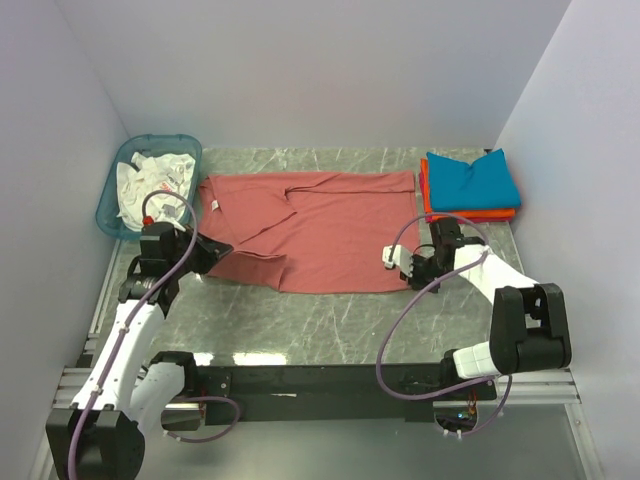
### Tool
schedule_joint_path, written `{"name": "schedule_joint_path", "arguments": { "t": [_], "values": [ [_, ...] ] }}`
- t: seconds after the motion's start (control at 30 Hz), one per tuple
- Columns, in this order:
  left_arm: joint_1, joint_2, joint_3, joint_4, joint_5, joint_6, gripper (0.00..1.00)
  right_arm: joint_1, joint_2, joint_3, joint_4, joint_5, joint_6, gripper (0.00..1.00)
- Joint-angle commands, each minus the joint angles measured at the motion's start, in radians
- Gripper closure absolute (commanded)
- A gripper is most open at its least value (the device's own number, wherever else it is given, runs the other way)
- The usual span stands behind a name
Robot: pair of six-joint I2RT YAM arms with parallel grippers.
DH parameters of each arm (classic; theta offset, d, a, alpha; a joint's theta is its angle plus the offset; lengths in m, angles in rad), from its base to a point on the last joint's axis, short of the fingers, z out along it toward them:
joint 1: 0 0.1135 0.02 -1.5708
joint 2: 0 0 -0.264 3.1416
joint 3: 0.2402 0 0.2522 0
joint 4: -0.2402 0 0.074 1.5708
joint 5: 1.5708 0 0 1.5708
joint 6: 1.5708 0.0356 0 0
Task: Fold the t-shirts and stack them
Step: Fold the tshirt
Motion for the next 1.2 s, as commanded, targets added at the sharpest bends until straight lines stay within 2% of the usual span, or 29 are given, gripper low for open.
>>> {"name": "schedule_joint_path", "arguments": {
  "t": [0.0, 1.17],
  "values": [
    [-0.001, 0.011, 0.064, 0.025, 0.027, 0.022, 1.0, -0.01, -0.016, 0.063, -0.034, -0.037, 0.043, 1.0],
    [0.027, 0.289, 0.335, 0.07, 0.036, 0.102, 1.0, -0.024, 0.183, 0.284, 0.004, 0.025, 0.238, 1.0]
  ]
}}
